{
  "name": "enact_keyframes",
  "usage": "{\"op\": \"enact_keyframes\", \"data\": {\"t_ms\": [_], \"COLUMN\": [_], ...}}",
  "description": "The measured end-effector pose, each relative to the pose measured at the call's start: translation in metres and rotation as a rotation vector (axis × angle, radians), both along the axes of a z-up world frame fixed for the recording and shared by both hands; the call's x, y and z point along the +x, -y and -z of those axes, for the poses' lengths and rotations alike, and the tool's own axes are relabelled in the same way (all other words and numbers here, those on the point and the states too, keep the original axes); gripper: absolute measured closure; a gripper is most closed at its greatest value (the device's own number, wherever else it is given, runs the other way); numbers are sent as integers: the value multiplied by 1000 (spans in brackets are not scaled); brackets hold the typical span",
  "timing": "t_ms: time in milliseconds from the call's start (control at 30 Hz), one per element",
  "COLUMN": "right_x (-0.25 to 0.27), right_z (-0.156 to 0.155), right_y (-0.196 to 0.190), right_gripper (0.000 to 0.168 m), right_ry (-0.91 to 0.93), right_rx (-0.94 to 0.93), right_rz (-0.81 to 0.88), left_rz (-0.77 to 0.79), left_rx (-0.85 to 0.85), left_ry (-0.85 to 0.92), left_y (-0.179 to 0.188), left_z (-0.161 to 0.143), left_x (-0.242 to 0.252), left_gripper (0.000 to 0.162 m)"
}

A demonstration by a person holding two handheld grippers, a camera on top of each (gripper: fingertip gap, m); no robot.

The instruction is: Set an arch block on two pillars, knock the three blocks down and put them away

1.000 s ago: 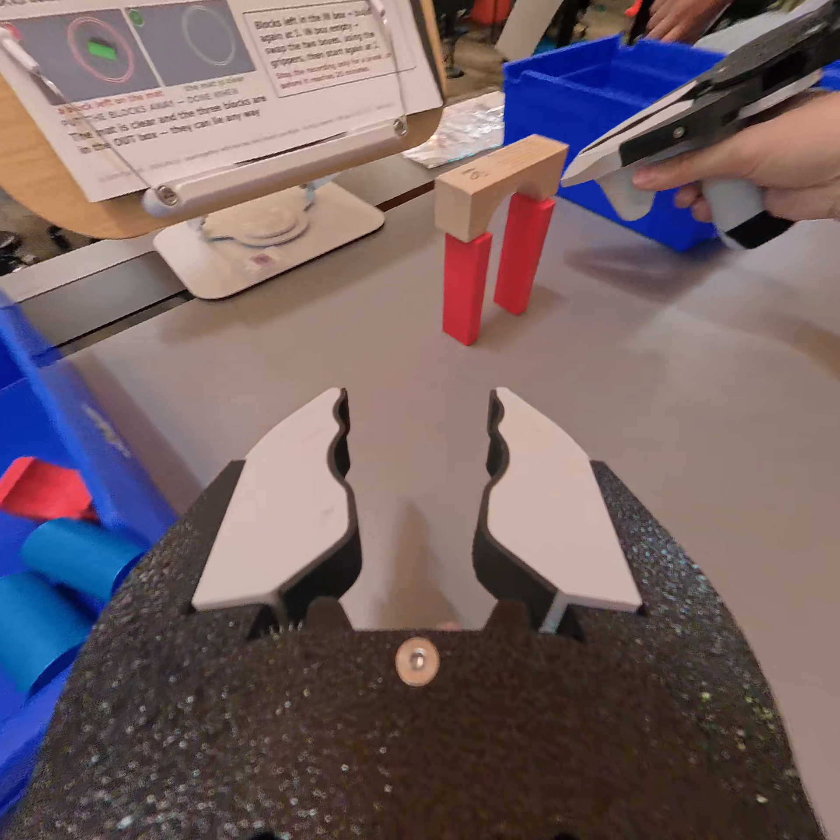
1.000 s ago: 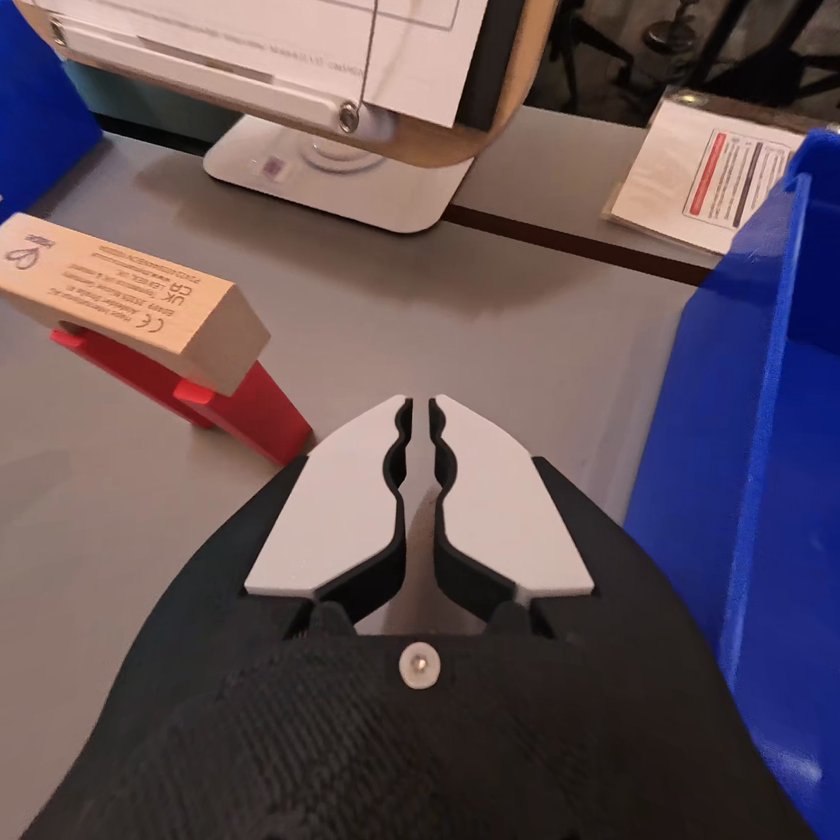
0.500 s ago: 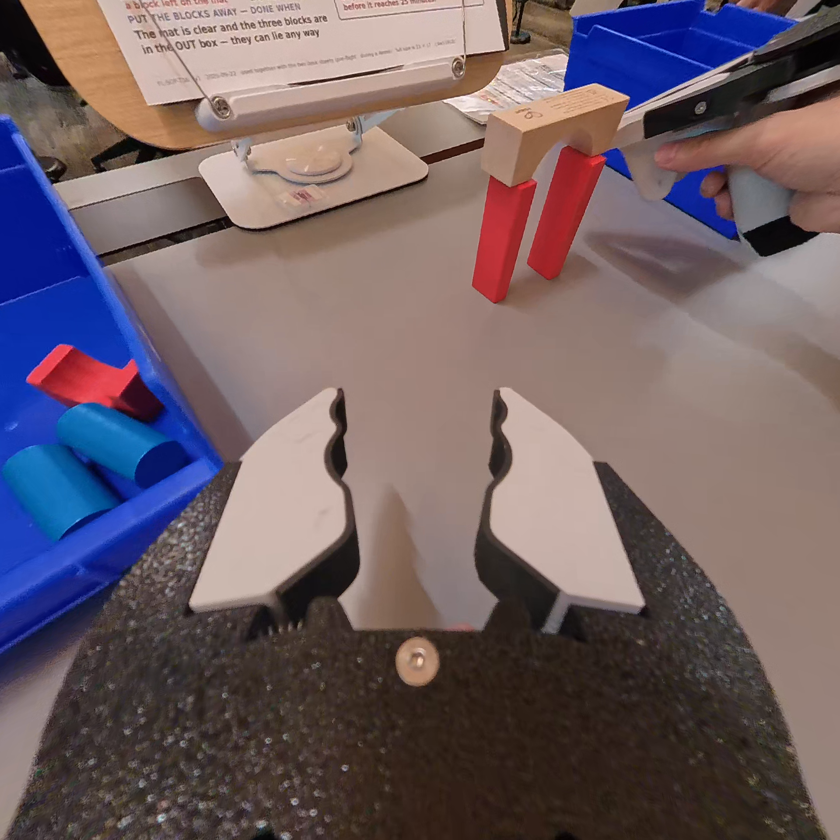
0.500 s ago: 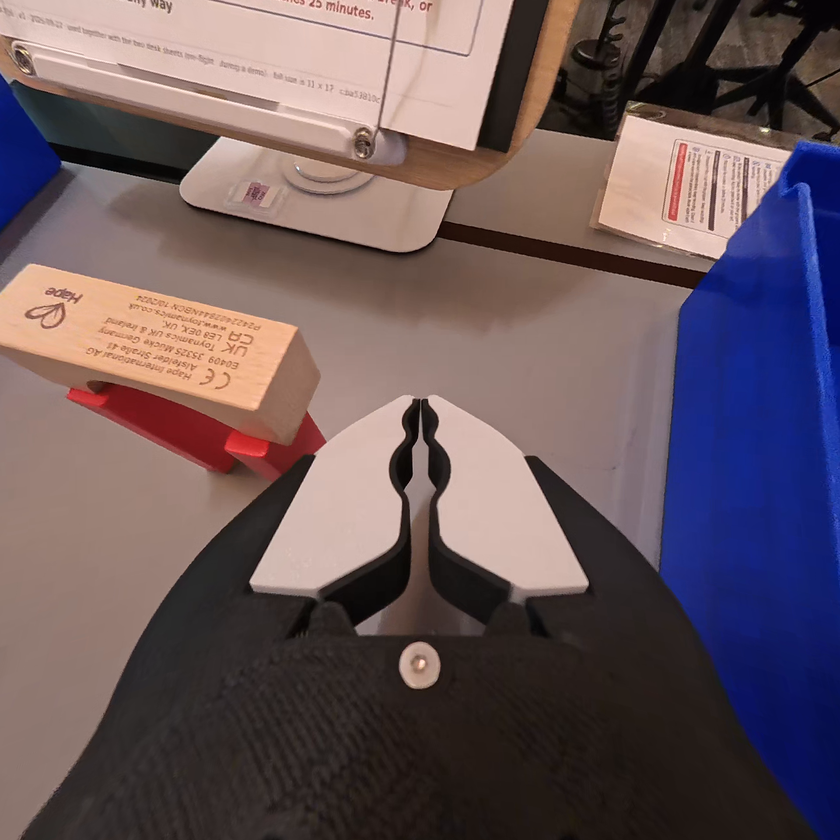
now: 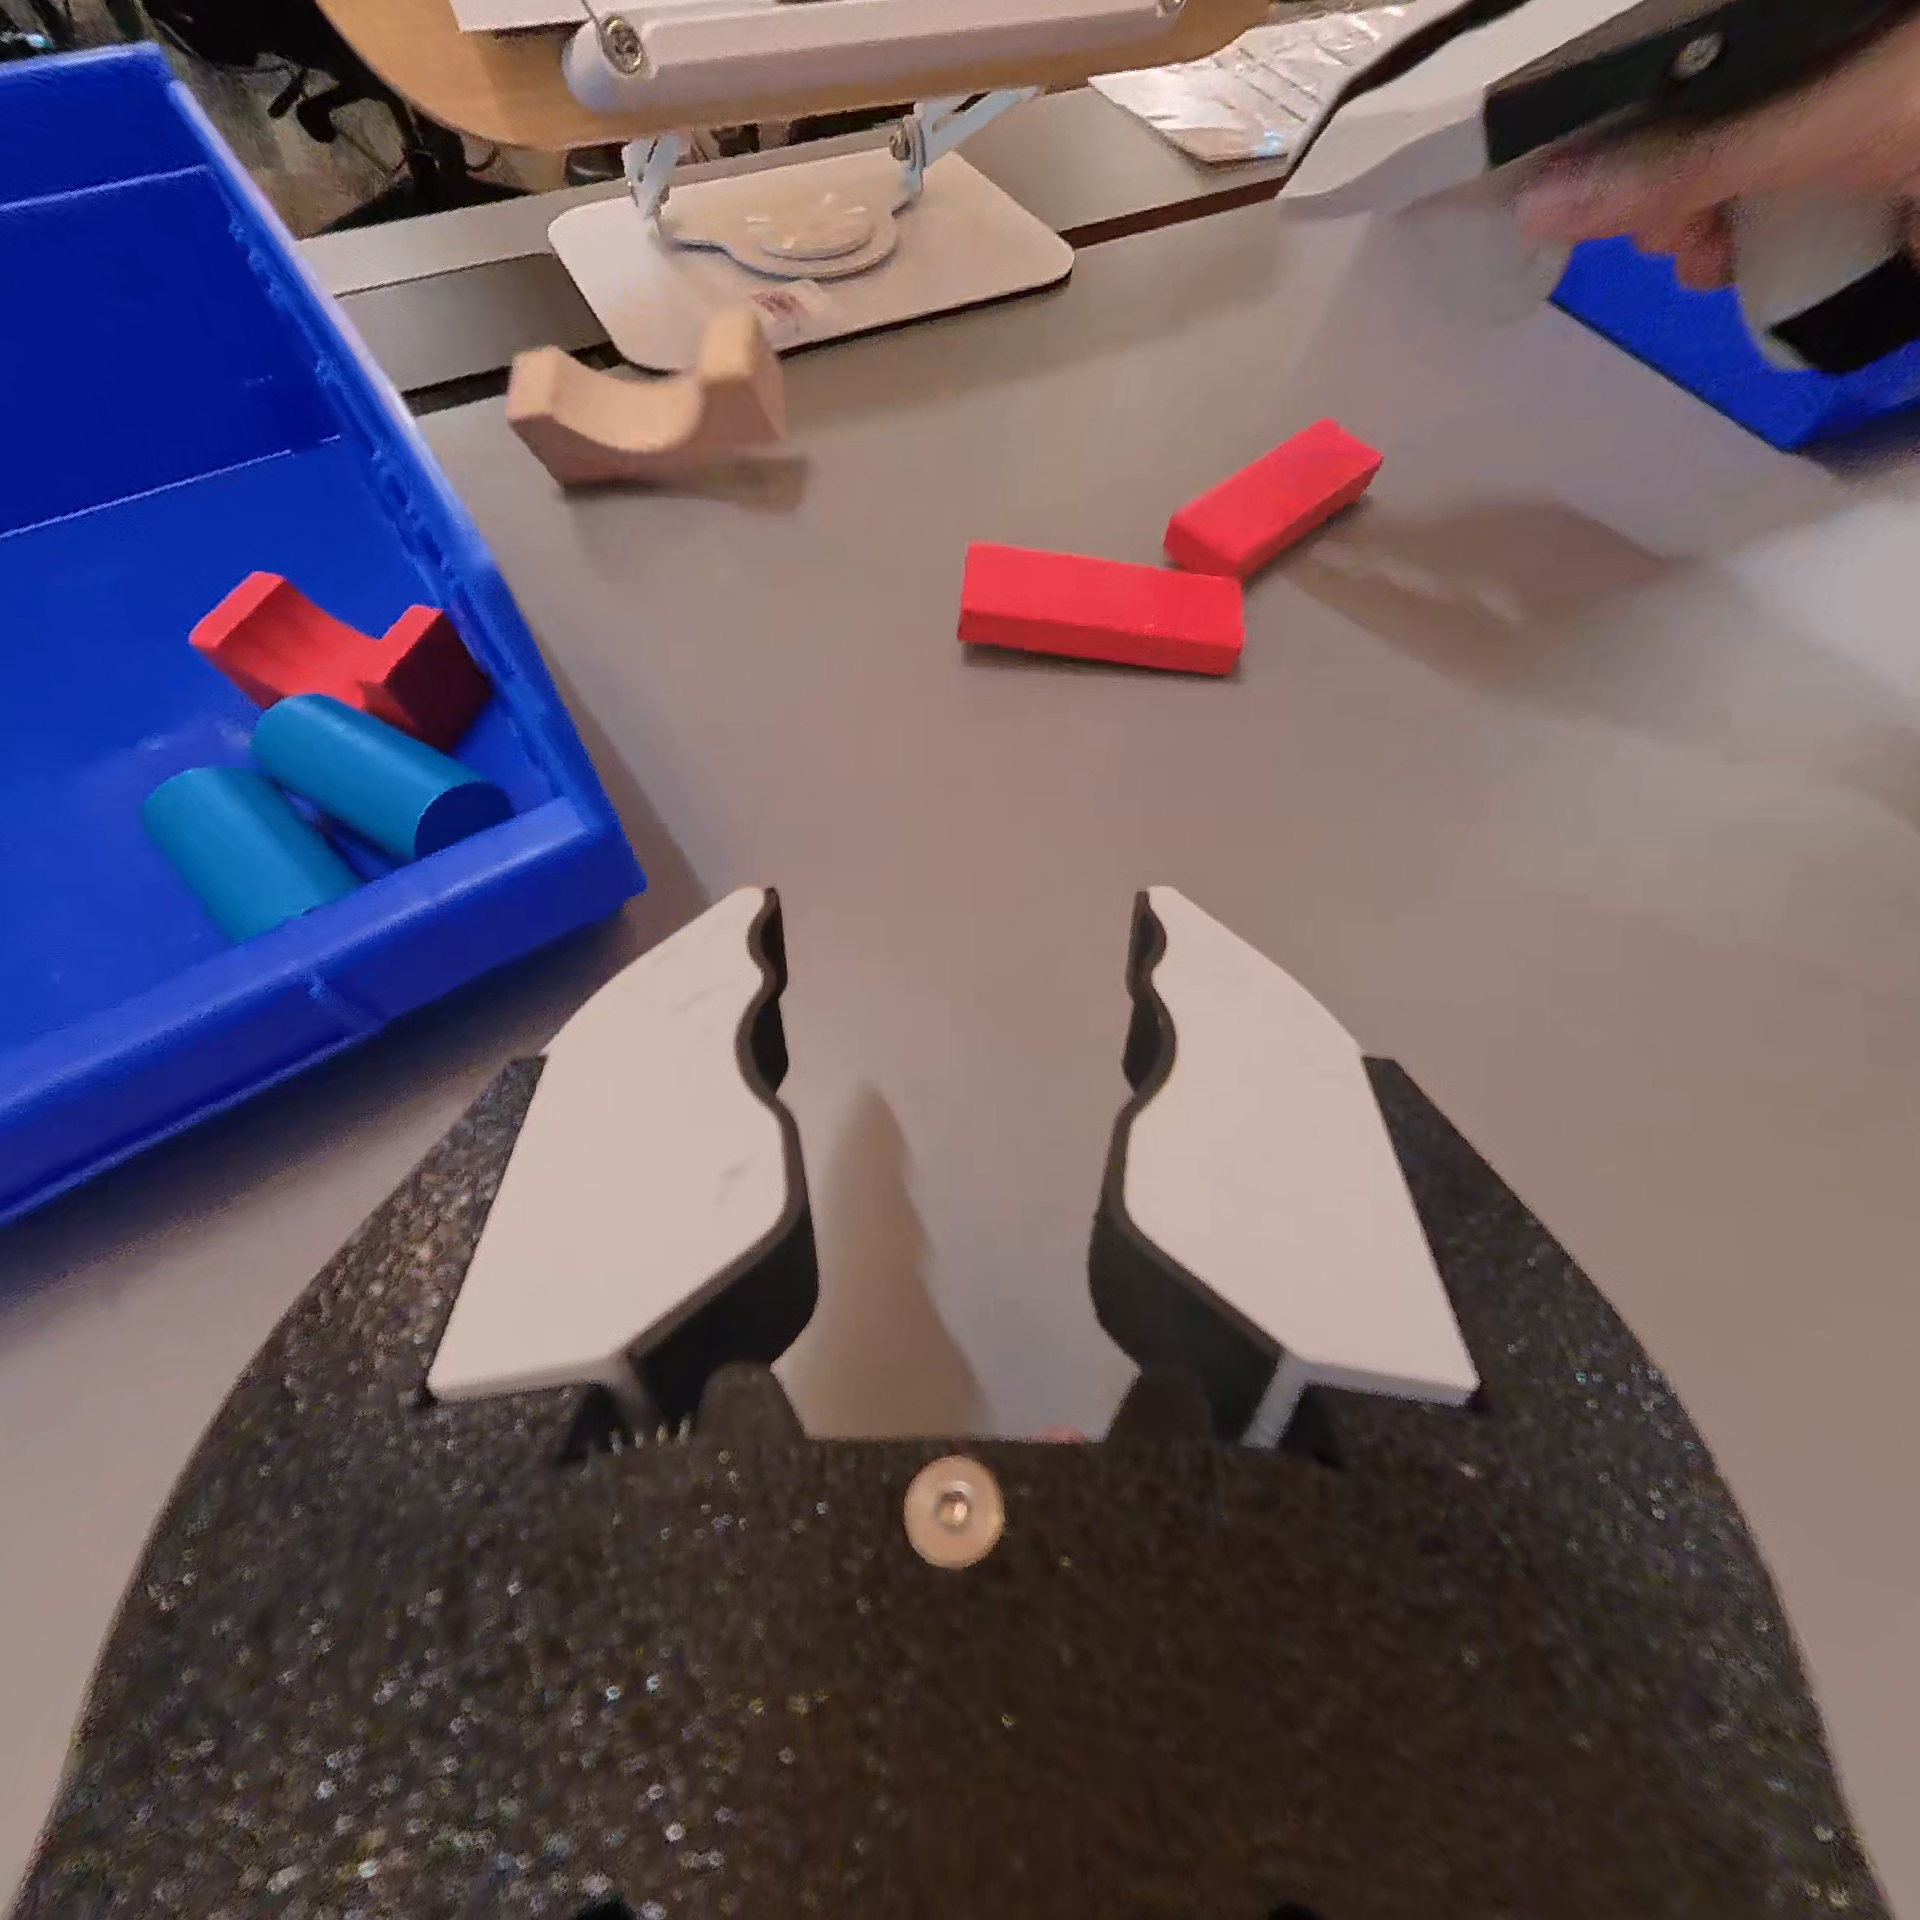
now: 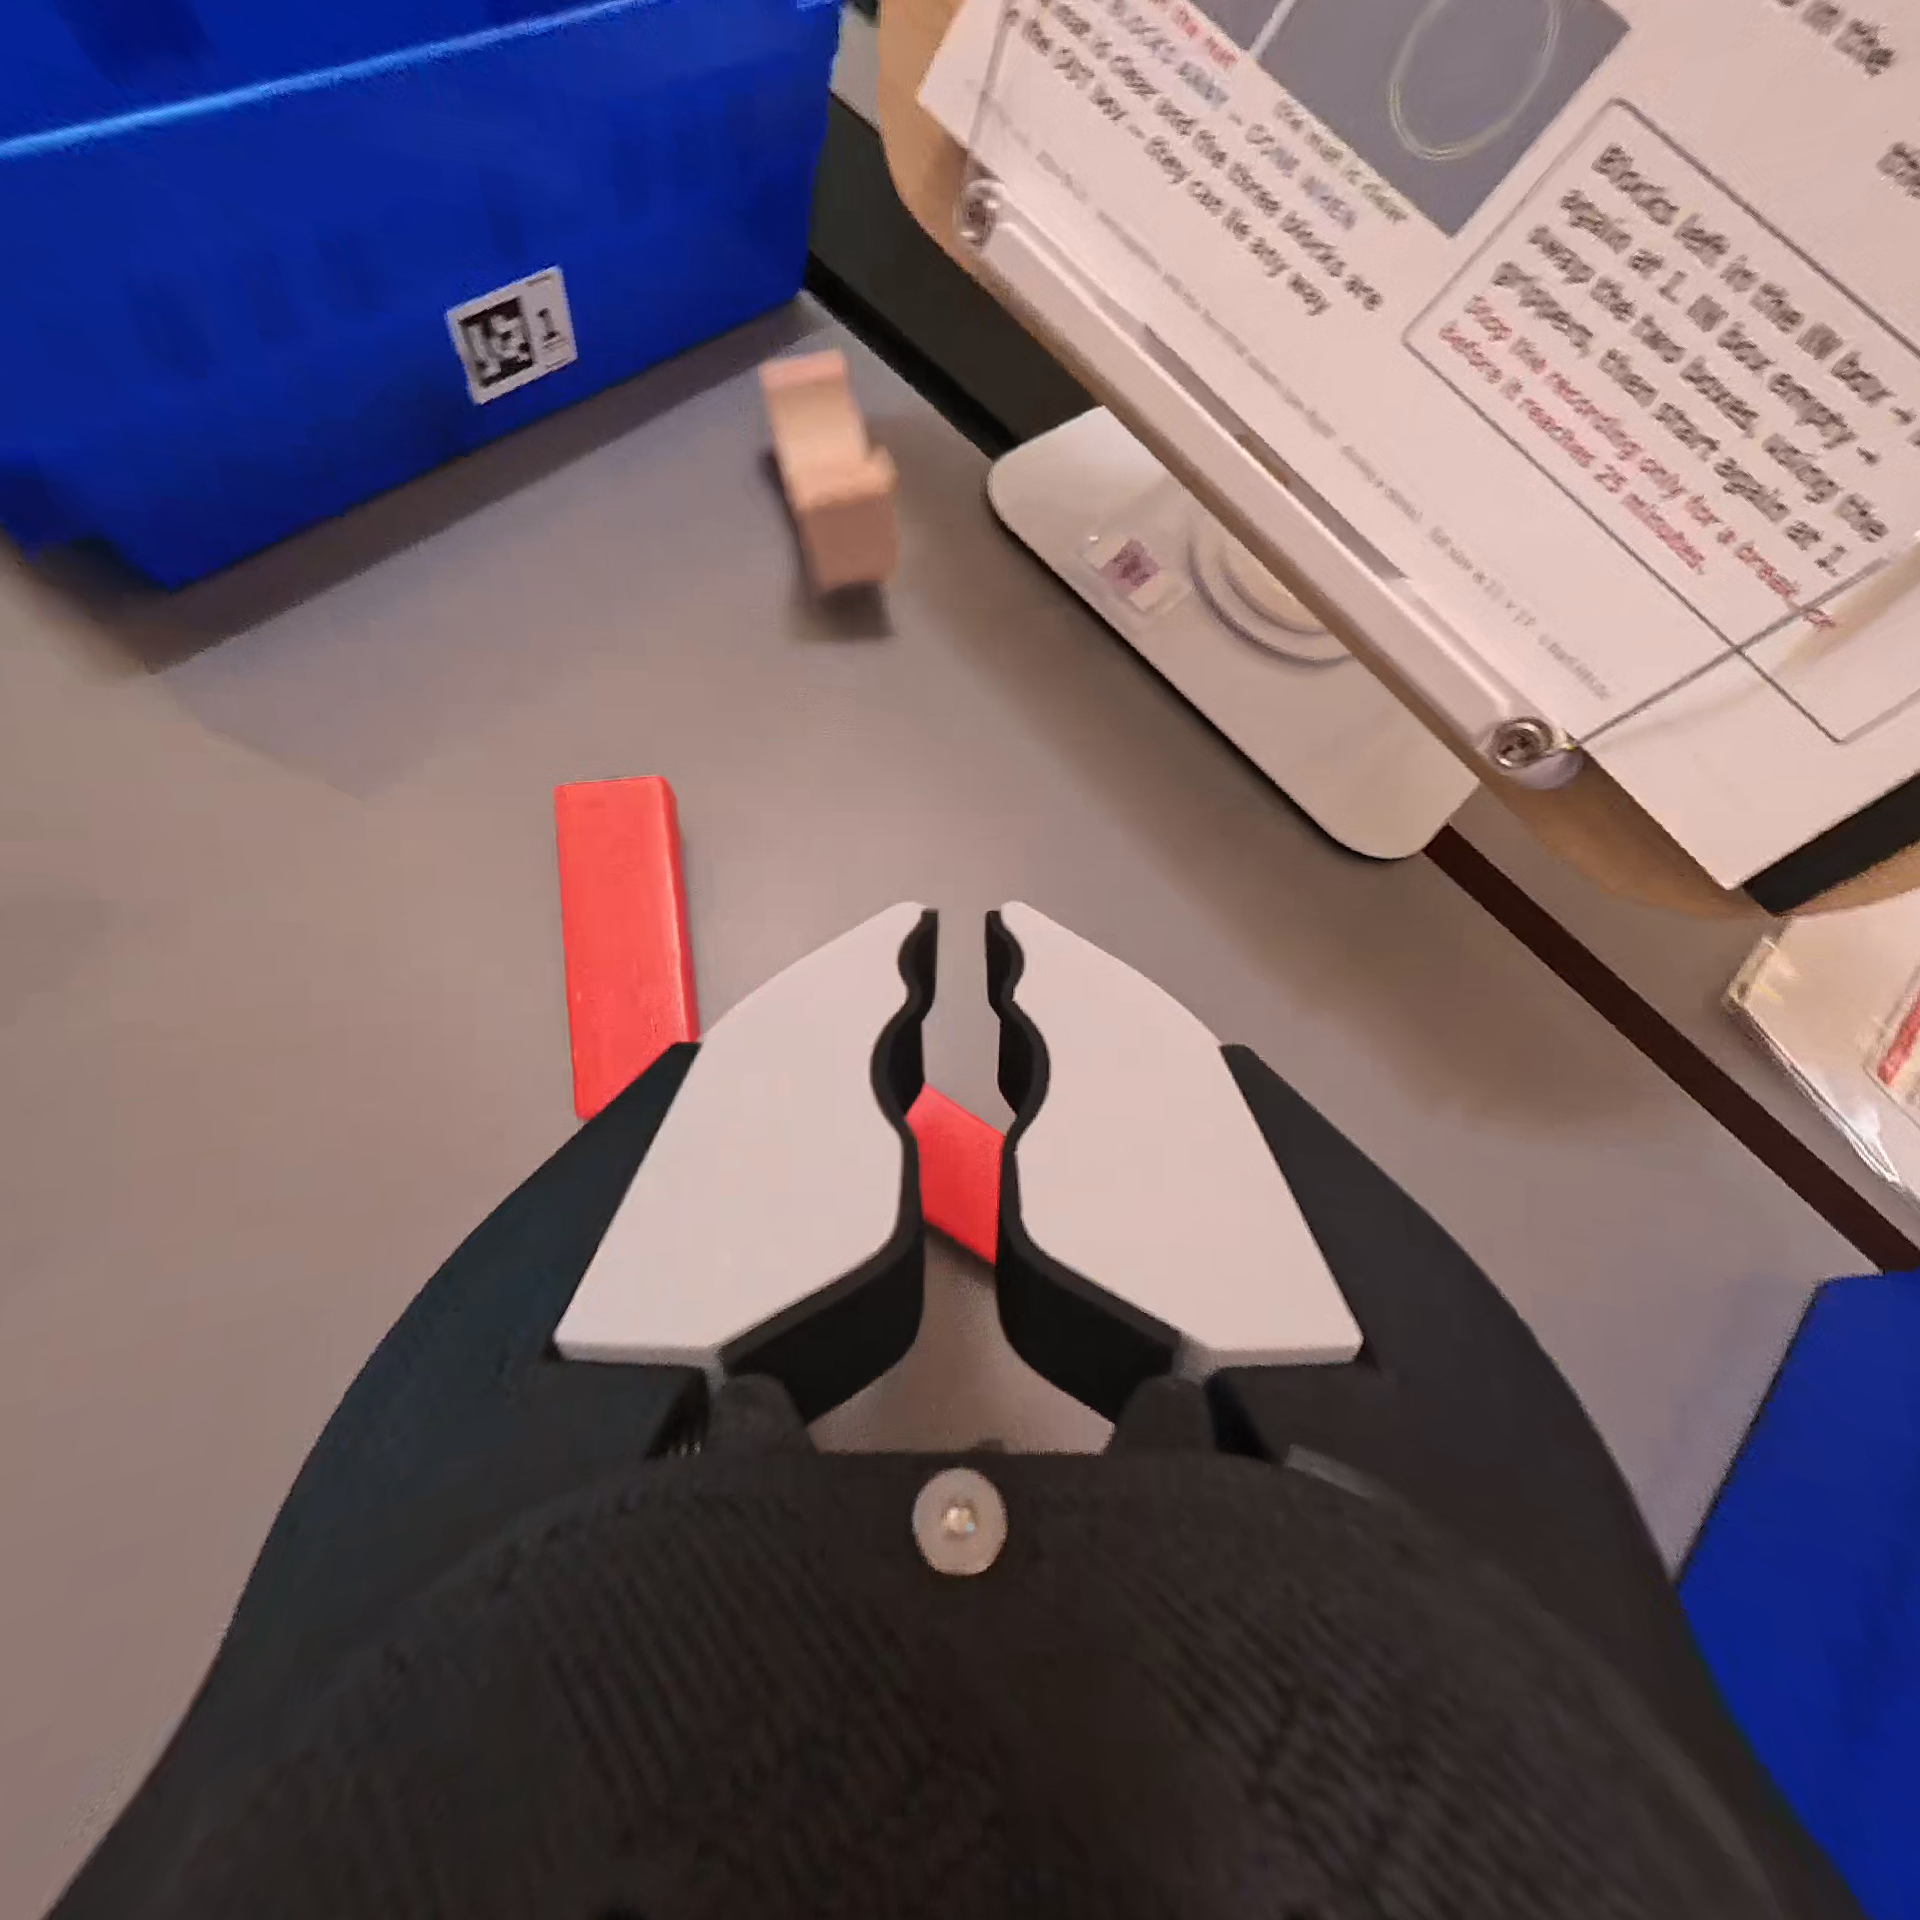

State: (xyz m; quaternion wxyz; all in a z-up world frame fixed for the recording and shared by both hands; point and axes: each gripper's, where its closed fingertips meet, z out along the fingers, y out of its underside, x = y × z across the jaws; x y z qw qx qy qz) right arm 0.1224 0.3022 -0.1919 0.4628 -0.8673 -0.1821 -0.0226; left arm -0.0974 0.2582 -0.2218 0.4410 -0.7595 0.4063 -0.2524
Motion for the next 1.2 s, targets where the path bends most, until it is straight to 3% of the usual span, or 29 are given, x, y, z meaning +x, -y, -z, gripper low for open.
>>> {"op": "enact_keyframes", "data": {"t_ms": [33,167,300,400,600,867,1200], "right_x": [-3,-1,14,24,17,16,13], "right_z": [0,15,49,62,66,84,97], "right_y": [3,15,32,33,23,19,27], "right_gripper": [157,135,108,104,98,97,97], "right_ry": [7,182,458,577,567,537,571], "right_rx": [-24,-123,-303,-420,-566,-741,-765], "right_rz": [-36,-207,-511,-656,-861,-934,-965], "left_rz": [-7,-26,-2,14,55,83,87], "left_rx": [-2,-29,-45,-79,-99,-103,-116], "left_ry": [-4,12,72,105,112,79,78], "left_y": [0,3,11,16,26,35,35], "left_z": [1,5,1,2,5,10,13], "left_x": [-4,-12,-10,-7,1,-2,-6], "left_gripper": [99,99,98,96,95,95,94]}}
